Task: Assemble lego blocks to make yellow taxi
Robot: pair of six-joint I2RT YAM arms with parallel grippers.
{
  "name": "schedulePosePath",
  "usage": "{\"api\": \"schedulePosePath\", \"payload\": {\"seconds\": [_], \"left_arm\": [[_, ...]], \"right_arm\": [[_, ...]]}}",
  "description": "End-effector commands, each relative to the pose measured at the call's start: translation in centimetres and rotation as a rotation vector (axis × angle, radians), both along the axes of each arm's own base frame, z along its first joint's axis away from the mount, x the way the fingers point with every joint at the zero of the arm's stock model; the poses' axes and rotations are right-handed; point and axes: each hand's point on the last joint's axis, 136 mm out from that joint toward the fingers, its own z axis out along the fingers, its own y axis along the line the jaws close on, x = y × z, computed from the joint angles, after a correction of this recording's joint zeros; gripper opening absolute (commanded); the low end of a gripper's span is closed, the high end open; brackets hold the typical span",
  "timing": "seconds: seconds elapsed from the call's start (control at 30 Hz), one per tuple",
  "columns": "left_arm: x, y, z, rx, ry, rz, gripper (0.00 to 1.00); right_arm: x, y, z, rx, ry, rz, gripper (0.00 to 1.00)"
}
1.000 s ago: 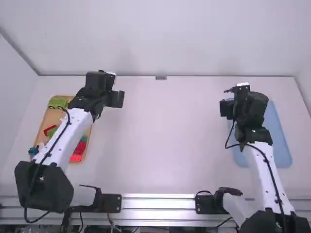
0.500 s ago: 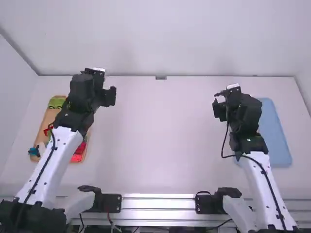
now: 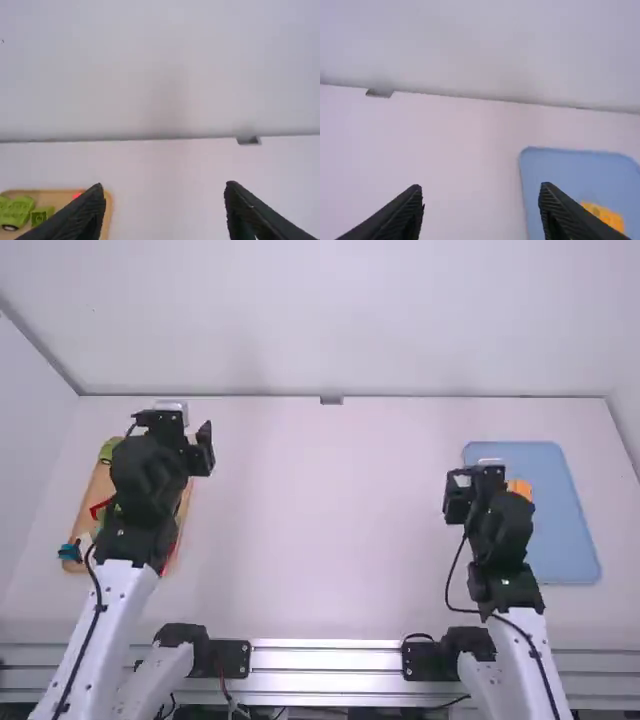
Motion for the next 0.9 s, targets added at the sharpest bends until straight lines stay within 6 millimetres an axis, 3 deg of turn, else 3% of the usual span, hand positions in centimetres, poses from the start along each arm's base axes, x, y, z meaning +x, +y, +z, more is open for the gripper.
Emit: {"api": "schedulePosePath", "payload": {"seconds": [0.0, 0.3, 0.63, 0.7, 0.87], "left_arm": [[-1.3, -0.3, 0.0, -0.009, -0.036, -0.016, 0.56], [-5.0, -0.3, -4.1, -0.009, -0.036, -0.016, 0.35], [-7.7, -0.3, -8.9, -0.009, -0.036, -0.016, 0.14], [-8.0, -0.3, -9.7, -0.009, -0.036, -0.016, 0.1], [-8.9, -0.3, -12.0, -0.009, -0.036, -0.016, 0.01]], "right_arm": [[-1.0, 0.0, -1.2, 0.078, -0.002, -0.027, 0.53], [-3.8, 0.0, -5.8, 0.078, -0.002, -0.027, 0.32], [-5.5, 0.0, -10.3, 0.078, -0.002, -0.027, 0.14], [-5.6, 0.0, -10.9, 0.078, -0.004, -0.027, 0.12], [-5.5, 0.0, -9.2, 0.079, -0.079, -0.024, 0.04]]}}
